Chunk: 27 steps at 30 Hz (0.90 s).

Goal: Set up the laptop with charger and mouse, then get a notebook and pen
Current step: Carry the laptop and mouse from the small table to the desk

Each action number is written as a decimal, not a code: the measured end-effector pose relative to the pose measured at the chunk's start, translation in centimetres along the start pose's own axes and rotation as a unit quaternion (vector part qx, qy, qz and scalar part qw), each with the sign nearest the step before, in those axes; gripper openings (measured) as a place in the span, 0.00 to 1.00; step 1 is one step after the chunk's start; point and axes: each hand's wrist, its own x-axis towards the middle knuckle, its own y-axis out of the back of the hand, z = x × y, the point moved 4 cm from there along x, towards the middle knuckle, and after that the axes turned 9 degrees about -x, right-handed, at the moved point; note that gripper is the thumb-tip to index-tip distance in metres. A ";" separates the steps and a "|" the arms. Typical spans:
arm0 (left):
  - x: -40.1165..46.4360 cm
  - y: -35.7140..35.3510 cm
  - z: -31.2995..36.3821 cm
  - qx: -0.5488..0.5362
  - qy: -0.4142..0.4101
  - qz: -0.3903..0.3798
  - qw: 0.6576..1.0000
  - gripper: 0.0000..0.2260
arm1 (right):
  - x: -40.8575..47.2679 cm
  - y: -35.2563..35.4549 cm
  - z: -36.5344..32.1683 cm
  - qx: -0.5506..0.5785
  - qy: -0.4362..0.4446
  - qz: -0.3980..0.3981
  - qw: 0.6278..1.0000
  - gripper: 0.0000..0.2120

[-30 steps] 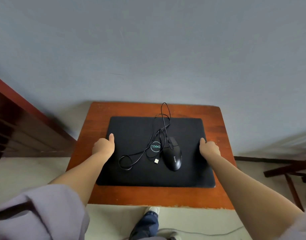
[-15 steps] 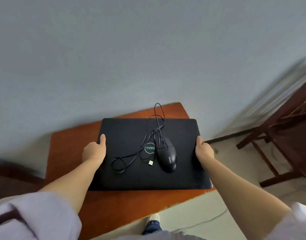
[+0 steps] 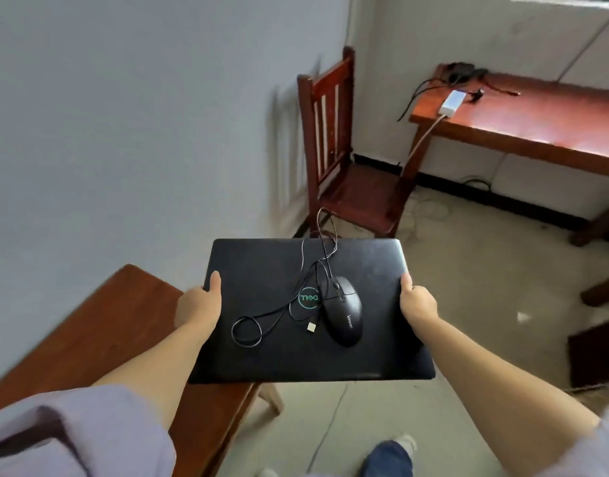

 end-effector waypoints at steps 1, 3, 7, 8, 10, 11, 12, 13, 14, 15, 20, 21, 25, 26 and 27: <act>-0.3 -2.3 2.5 0.007 -0.015 -0.014 1.000 0.33 | 1.1 2.0 1.9 0.008 -0.015 0.012 1.000 0.31; -1.5 -7.0 7.5 0.016 -0.037 -0.042 0.998 0.33 | 3.3 6.2 5.8 0.017 -0.045 0.036 0.998 0.31; -4.9 -16.8 16.7 0.017 -0.074 -0.091 0.993 0.32 | 8.0 14.7 13.1 0.033 -0.100 0.072 0.992 0.32; -6.0 -19.2 18.7 0.017 -0.082 -0.101 0.991 0.32 | 9.1 16.8 14.9 0.036 -0.110 0.081 0.990 0.32; -8.1 -23.5 22.2 0.013 -0.091 -0.122 0.988 0.32 | 11.2 20.9 18.1 0.037 -0.132 0.098 0.986 0.32; -9.0 -25.4 23.8 0.010 -0.092 -0.133 0.987 0.31 | 12.1 22.7 19.5 0.036 -0.144 0.107 0.983 0.32; -9.8 -27.1 25.3 0.004 -0.090 -0.144 0.985 0.31 | 13.0 24.3 20.7 0.037 -0.154 0.114 0.981 0.32; -10.4 -28.7 26.9 -0.003 -0.090 -0.153 0.984 0.30 | 13.8 25.7 21.9 0.040 -0.164 0.119 0.978 0.32; -11.0 -30.2 28.7 -0.005 -0.095 -0.160 0.983 0.29 | 14.6 27.0 22.9 0.045 -0.172 0.125 0.976 0.32; -11.4 -31.7 30.6 -0.002 -0.105 -0.166 0.981 0.28 | 15.4 28.1 23.9 0.050 -0.181 0.130 0.973 0.32; -11.5 -38.7 39.6 0.021 -0.165 -0.183 0.969 0.31 | 21.2 32.0 27.2 0.075 -0.228 0.144 0.960 0.32; -11.2 -40.2 41.3 0.022 -0.170 -0.187 0.967 0.31 | 22.8 32.7 27.4 0.075 -0.233 0.143 0.959 0.31; -9.0 -45.9 48.6 0.028 -0.182 -0.210 0.960 0.32 | 30.8 35.9 27.0 0.080 -0.242 0.149 0.956 0.32; -8.3 -47.2 50.7 0.028 -0.189 -0.213 0.958 0.32 | 33.0 36.7 26.8 0.083 -0.245 0.152 0.954 0.32; -7.6 -48.4 52.9 0.031 -0.198 -0.215 0.956 0.32 | 35.0 37.7 26.6 0.088 -0.249 0.155 0.952 0.32</act>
